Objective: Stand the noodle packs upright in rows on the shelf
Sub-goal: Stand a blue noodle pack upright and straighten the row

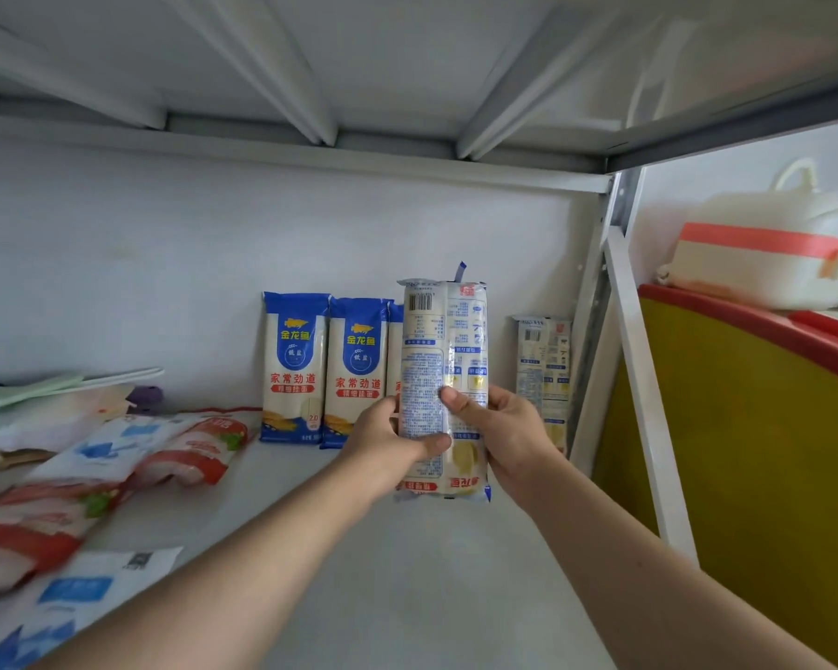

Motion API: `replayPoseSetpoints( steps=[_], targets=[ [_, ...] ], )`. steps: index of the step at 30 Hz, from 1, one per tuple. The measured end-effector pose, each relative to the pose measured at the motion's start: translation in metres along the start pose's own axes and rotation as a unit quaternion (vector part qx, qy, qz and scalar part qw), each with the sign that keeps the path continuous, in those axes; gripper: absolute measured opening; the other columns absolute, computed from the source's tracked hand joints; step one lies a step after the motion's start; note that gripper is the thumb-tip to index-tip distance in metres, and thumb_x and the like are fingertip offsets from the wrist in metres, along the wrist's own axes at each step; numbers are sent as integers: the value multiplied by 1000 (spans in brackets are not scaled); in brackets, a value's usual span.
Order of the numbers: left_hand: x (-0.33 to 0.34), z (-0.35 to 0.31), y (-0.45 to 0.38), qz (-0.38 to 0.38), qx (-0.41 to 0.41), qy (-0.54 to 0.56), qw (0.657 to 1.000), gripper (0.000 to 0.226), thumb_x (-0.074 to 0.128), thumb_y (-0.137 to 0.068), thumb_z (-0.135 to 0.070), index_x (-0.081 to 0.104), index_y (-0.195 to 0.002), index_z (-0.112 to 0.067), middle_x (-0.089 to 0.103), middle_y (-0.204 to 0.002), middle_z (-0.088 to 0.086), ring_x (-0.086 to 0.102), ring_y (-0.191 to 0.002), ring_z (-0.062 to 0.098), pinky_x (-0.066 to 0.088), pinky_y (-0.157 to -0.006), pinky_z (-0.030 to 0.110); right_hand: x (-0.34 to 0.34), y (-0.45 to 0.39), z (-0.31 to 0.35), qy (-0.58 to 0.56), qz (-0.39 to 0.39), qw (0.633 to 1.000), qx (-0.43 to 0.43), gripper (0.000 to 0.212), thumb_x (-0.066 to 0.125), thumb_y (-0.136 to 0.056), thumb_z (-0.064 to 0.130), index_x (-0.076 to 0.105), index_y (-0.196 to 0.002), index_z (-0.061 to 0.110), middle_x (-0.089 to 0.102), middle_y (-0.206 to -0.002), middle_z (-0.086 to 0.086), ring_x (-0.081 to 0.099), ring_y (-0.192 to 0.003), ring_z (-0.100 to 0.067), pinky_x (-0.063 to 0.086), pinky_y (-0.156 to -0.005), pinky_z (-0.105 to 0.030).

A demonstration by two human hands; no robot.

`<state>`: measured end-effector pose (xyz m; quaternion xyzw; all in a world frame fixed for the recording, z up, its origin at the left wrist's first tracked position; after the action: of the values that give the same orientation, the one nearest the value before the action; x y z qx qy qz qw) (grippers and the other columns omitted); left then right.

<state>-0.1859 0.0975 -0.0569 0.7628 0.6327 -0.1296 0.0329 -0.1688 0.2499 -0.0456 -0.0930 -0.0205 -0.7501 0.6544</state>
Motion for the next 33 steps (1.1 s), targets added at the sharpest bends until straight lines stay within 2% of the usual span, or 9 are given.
replayPoseSetpoints(
  steps=[8,11,13,15,17,21,24,27,33],
  targets=[
    [-12,4,-1,-41,6,-74,996,44,82,-79,-16,61,-117,-23,70,-105,-5,67,-90,13,53,-65,27,0,0,-1,172,-24,985,-27,29,86,-81,33,77,-103,16,83,-98,1,80,-85,-13,65,-76,-30],
    [-26,1,-3,-63,42,-162,984,46,85,-75,-14,62,-114,-21,70,-102,-5,67,-88,14,54,-64,28,1,0,1,289,-15,957,-5,36,82,-83,46,74,-102,18,81,-96,2,79,-88,-16,65,-81,-34],
    [-36,-5,-4,-79,69,-227,968,44,85,-75,-15,61,-111,-22,69,-101,-5,66,-88,14,56,-67,30,4,2,1,421,2,906,47,43,73,-86,58,70,-100,17,79,-95,-3,78,-86,-22,65,-78,-37],
    [-42,-11,-3,-91,93,-279,951,41,84,-77,-16,60,-110,-24,69,-102,-5,67,-91,16,59,-70,34,12,6,6,577,22,816,40,49,65,-90,62,71,-99,14,78,-90,-6,78,-81,-23,65,-77,-38],
    [-45,-18,-2,-95,114,-317,937,41,82,-79,-17,61,-113,-24,70,-104,-4,68,-95,18,60,-73,37,28,11,19,673,16,738,-46,48,63,-93,58,70,-89,11,73,-83,-5,73,-78,-24,62,-72,-34],
    [-46,-34,2,-96,148,-395,902,37,76,-84,-18,61,-118,-22,71,-108,-1,67,-98,21,59,-81,40,67,31,50,654,-11,687,-318,23,70,-93,39,69,-97,17,73,-96,-4,68,-89,-27,49,-69,-32],
    [-45,-48,6,-118,189,-467,856,37,74,-85,-18,62,-119,-21,70,-109,2,65,-101,23,54,-83,36,77,31,59,678,-49,605,-416,55,85,-76,41,66,-121,17,67,-118,-5,64,-109,-30,49,-87,-39],
    [-46,-59,10,-146,227,-507,819,34,70,-83,-9,65,-115,-20,69,-104,1,60,-100,23,45,-83,34,64,13,45,732,4,637,-242,84,80,-78,54,44,-148,24,59,-137,-2,56,-125,-26,42,-105,-40],
    [-38,-70,16,-108,306,-534,780,38,65,-83,1,64,-114,-20,67,-101,-1,53,-98,20,34,-88,30,39,8,22,629,-7,766,-128,36,80,-82,35,65,-113,25,72,-96,3,69,-81,-19,54,-66,-28]
  ],
)
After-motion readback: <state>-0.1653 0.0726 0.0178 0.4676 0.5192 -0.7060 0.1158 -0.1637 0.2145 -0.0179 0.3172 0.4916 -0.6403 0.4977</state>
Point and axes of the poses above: each hand's wrist, its own y-axis away from the middle knuckle, its own x-axis out of the palm, z = x × y, the point moved 7 cm from there along -y, towards the middle knuckle
